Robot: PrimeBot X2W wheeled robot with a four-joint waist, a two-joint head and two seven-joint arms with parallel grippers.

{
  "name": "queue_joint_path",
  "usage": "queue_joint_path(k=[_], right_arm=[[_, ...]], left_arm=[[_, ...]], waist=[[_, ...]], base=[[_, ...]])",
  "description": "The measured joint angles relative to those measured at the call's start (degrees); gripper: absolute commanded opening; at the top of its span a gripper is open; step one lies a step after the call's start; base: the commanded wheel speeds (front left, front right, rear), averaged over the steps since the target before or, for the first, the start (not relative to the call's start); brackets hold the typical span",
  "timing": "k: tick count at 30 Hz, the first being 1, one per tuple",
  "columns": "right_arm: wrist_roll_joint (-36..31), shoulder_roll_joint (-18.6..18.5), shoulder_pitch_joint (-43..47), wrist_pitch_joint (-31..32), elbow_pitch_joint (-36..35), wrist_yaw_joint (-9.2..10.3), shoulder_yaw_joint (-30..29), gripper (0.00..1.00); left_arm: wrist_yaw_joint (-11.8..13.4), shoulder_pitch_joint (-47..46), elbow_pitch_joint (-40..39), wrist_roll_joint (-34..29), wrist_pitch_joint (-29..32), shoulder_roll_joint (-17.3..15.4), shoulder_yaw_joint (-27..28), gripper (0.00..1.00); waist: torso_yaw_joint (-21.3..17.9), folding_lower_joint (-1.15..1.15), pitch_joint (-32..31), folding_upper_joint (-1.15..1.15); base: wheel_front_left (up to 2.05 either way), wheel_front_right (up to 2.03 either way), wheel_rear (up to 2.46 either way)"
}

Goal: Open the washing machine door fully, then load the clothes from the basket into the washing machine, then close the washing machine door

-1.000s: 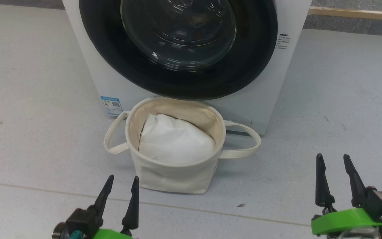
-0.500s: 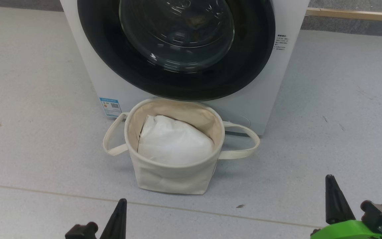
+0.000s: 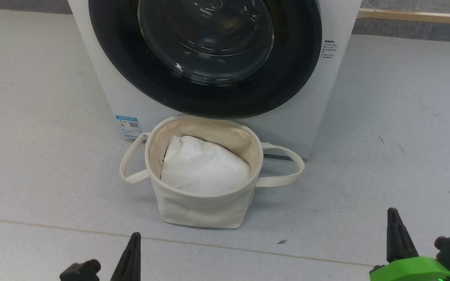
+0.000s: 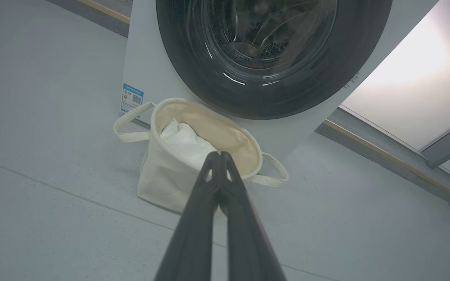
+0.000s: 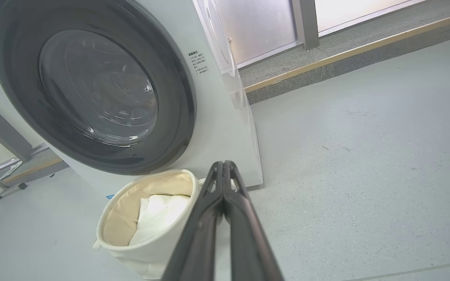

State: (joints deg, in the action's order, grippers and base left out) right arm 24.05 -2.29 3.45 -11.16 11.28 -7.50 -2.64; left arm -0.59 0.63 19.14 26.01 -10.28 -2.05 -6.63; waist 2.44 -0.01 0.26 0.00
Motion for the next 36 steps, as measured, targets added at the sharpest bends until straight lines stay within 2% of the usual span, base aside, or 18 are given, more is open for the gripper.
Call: queue_joint_path(k=[36], right_arm=[[23.41, -0.03, -2.22, 5.80, 1.40, 0.00, -1.40, 0.00]], left_arm=[[-2.26, -1.24, -0.86, 22.53, 5.71, -0.01, 3.75, 0.00]], waist=[[-0.84, 0.00, -0.03, 0.00]], base=[[0.00, 0.00, 0.00]])
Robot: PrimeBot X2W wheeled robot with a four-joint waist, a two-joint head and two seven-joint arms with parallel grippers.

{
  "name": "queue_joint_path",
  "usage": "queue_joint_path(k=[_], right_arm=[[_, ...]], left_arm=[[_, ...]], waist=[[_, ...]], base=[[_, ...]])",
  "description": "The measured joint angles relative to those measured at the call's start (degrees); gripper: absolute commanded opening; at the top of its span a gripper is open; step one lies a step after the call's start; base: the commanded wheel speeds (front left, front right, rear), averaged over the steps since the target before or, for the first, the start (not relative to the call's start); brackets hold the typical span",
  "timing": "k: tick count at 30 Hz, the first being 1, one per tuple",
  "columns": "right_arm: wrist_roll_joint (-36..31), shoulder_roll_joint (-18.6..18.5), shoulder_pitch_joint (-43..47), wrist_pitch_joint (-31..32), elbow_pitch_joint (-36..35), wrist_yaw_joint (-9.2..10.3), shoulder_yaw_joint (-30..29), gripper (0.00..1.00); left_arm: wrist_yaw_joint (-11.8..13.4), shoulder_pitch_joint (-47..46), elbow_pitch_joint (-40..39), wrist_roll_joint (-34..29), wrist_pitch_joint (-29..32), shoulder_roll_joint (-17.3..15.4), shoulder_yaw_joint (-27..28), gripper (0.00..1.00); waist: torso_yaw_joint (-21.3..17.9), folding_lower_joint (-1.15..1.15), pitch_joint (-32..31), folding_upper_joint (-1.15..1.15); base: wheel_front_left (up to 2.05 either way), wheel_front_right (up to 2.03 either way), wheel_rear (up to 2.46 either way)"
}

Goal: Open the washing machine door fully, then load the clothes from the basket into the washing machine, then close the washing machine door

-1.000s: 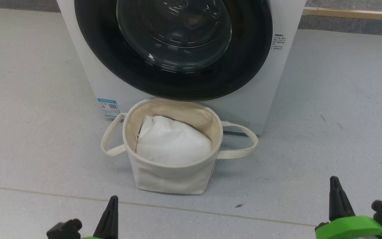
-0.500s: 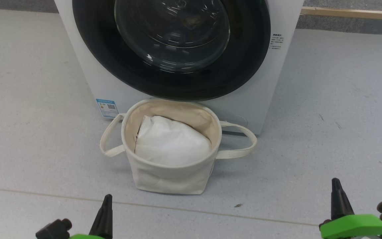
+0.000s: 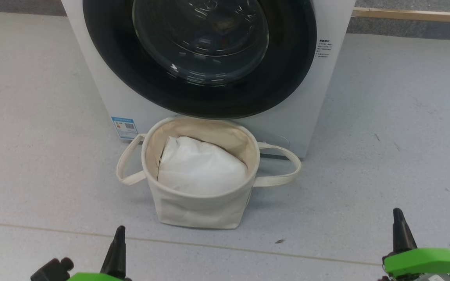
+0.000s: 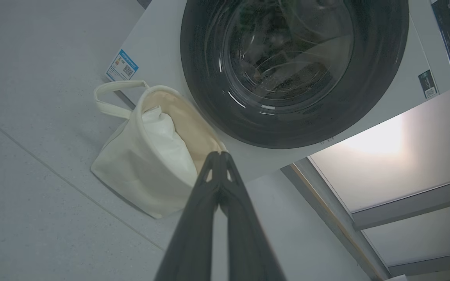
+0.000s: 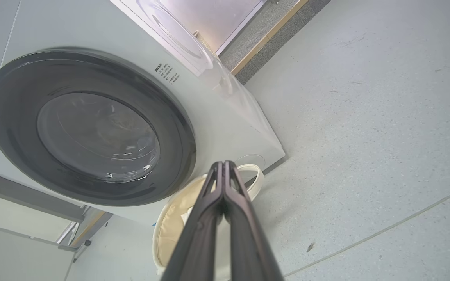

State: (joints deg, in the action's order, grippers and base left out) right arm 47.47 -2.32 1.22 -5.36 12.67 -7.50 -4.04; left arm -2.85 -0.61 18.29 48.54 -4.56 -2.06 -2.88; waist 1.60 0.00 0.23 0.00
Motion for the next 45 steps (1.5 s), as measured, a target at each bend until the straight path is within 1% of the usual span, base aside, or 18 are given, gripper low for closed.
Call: queue_joint_path(k=[16, 19, 26, 34, 42, 45], right_arm=[[10.65, -0.02, -1.16, 2.53, 0.74, 0.00, -0.62, 0.00], [12.69, -0.03, -1.17, 3.08, 0.87, 0.00, -0.75, 0.00], [17.33, -0.03, -1.35, 4.23, 1.35, 0.00, -0.97, 0.00], [23.34, -0.03, -2.45, 5.58, 1.66, 0.01, -1.41, 0.00], [27.89, -0.04, -2.49, 6.89, 1.80, 0.01, -1.89, 0.00], [29.97, -0.04, -2.64, 7.35, 2.02, 0.01, -2.04, 0.00]], left_arm=[[-0.78, -0.75, -0.41, 10.26, 2.53, -0.01, 1.79, 0.00], [-1.24, -0.76, -0.51, 12.20, 2.97, -0.01, 1.96, 0.00], [-1.30, -0.81, -0.99, 16.74, 4.05, -0.01, 2.52, 0.00], [-2.23, -1.58, -1.23, 22.56, 5.61, -0.02, 3.76, 0.00], [-2.32, -1.92, -1.37, 26.93, 6.64, -0.02, 4.22, 0.00], [-2.75, -1.93, -1.45, 28.86, 7.08, -0.02, 4.79, 0.00]], waist=[[-0.38, 0.00, -0.01, 0.00], [-0.46, 0.00, -0.02, 0.00], [-0.62, 0.00, -0.02, 0.00], [-0.84, 0.00, -0.03, 0.00], [-1.01, 0.00, -0.04, 0.00], [-1.08, 0.00, -0.04, 0.00]], base=[[0.00, 0.00, 0.00], [0.00, 0.00, 0.00], [0.00, 0.00, 0.00], [0.00, 0.00, 0.00], [0.00, 0.00, 0.00], [0.00, 0.00, 0.00]])
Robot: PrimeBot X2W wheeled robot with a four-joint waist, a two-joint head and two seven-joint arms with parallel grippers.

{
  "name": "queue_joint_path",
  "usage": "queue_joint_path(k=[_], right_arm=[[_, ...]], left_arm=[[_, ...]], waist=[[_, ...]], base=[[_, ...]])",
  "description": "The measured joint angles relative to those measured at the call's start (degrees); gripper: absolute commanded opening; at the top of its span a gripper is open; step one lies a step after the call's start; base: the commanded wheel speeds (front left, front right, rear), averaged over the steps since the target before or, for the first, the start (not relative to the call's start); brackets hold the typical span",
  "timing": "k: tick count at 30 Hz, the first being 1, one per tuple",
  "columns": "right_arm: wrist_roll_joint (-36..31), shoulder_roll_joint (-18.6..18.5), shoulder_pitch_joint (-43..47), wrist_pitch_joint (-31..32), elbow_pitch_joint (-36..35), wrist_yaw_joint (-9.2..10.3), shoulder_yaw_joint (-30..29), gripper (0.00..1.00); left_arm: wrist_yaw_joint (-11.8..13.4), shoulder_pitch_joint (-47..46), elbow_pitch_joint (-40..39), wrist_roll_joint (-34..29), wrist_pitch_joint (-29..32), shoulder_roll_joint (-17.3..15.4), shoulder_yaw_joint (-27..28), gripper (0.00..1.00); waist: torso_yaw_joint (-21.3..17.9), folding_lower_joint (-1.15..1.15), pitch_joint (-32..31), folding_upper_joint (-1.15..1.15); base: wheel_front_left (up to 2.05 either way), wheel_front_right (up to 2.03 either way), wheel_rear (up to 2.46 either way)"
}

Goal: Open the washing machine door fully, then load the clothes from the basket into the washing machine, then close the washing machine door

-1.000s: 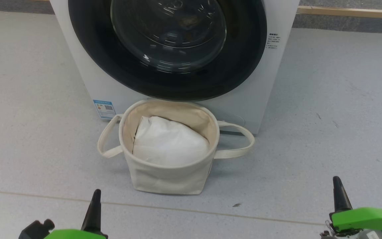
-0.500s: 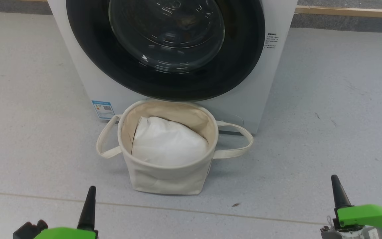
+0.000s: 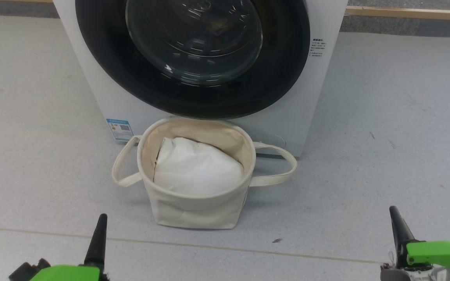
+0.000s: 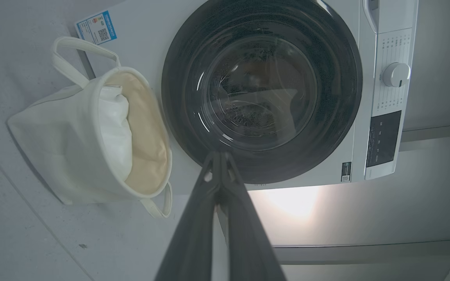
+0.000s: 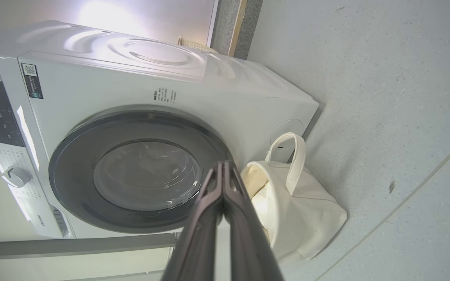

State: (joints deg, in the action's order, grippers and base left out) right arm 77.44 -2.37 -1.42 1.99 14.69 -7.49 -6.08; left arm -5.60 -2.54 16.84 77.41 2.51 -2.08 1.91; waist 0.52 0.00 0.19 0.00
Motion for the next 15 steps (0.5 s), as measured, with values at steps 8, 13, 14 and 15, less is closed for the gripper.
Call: queue_joint_path(k=[8, 13, 14, 15], right_arm=[[5.16, -0.01, -0.96, 1.32, 0.41, 0.00, -0.33, 0.00], [8.43, -0.02, -0.98, 2.05, 0.67, 0.00, -0.49, 0.00], [9.07, -0.02, -1.01, 2.11, 0.71, 0.00, -0.51, 0.00], [9.82, -0.02, -1.04, 2.55, 0.74, 0.00, -0.57, 0.00]], left_arm=[[-0.49, -0.04, -0.11, 5.12, 1.51, -0.01, 0.88, 0.00], [-0.89, -0.22, -0.15, 8.42, 2.29, -0.01, 1.19, 0.00], [-0.99, -0.26, -0.23, 9.02, 2.44, -0.01, 1.30, 0.00], [-1.00, -0.31, -0.26, 9.61, 2.48, -0.01, 1.44, 0.00]], waist=[[-0.19, 0.00, 0.00, 0.00], [-0.32, 0.00, -0.01, 0.00], [-0.34, 0.00, -0.01, 0.00], [-0.36, 0.00, -0.01, 0.00]], base=[[0.00, 0.00, 0.00], [0.00, 0.00, 0.00], [0.00, 0.00, 0.00], [0.00, 0.00, 0.00]])
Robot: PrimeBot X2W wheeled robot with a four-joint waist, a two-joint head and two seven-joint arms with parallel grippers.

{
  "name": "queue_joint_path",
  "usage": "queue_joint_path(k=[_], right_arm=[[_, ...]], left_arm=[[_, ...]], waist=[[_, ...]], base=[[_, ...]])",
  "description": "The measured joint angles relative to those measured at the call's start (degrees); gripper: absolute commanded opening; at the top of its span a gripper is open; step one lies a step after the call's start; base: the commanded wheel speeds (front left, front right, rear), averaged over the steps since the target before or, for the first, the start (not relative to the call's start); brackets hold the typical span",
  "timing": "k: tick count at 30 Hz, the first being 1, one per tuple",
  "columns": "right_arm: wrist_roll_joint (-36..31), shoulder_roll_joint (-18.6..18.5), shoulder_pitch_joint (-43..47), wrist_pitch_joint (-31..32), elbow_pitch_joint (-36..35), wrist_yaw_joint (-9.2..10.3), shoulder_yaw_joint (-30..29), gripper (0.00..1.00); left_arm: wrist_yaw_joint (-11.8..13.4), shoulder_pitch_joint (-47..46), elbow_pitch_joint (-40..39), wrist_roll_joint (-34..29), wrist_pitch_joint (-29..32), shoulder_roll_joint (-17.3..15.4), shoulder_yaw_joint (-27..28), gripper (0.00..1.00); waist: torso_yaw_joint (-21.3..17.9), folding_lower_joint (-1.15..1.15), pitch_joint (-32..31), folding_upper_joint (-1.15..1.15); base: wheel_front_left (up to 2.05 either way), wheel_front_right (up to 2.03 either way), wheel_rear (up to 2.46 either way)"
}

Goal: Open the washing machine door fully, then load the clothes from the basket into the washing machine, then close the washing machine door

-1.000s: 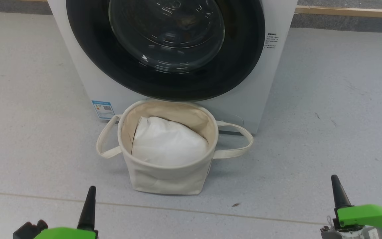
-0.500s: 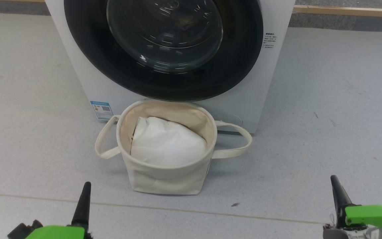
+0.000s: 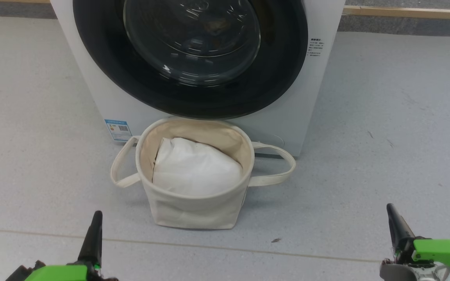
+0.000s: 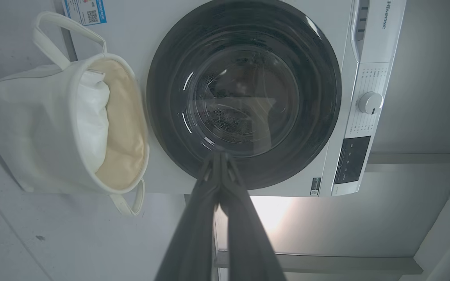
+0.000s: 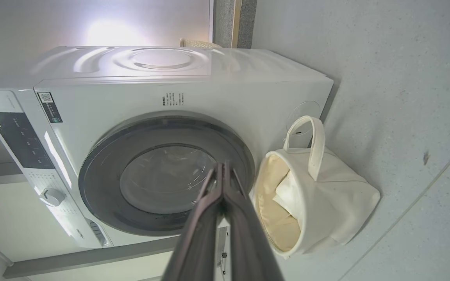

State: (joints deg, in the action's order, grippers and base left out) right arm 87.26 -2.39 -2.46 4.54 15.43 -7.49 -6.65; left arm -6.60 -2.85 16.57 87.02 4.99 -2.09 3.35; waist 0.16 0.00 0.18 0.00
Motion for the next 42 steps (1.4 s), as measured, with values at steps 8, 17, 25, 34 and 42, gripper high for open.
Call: queue_joint_path(k=[8, 17, 25, 34, 42], right_arm=[[4.89, 0.00, -1.01, 1.26, 0.36, 0.00, -0.29, 0.00], [5.02, 0.00, -1.01, 1.27, 0.38, 0.00, -0.35, 0.00], [5.02, 0.00, -1.01, 1.27, 0.38, 0.00, -0.41, 0.00], [5.01, 0.00, -1.01, 1.42, 0.38, 0.00, -0.52, 0.00], [5.01, 0.00, -1.01, 1.43, 0.38, 0.00, -0.55, 0.00]], left_arm=[[-0.49, -0.89, -0.30, 4.94, 1.03, 0.00, 1.15, 0.00], [-0.49, -0.88, -0.36, 4.99, 1.03, 0.00, 1.18, 0.00], [-0.49, -0.88, -0.36, 4.99, 1.03, 0.00, 1.18, 0.00], [-0.49, -0.88, -0.36, 4.99, 1.03, 0.00, 1.18, 0.00], [-0.49, -0.88, -0.36, 4.99, 1.03, 0.00, 1.18, 0.00]], waist=[[-0.16, 0.00, 0.00, 0.00], [-0.16, 0.00, -0.01, 0.00], [-0.16, 0.00, 0.00, 0.00], [-0.16, 0.00, -0.01, 0.00], [-0.16, 0.00, -0.01, 0.00]], base=[[0.00, 0.00, 0.00], [0.00, 0.00, 0.00], [0.00, 0.00, 0.00], [0.00, 0.00, 0.00], [0.00, 0.00, 0.00]])
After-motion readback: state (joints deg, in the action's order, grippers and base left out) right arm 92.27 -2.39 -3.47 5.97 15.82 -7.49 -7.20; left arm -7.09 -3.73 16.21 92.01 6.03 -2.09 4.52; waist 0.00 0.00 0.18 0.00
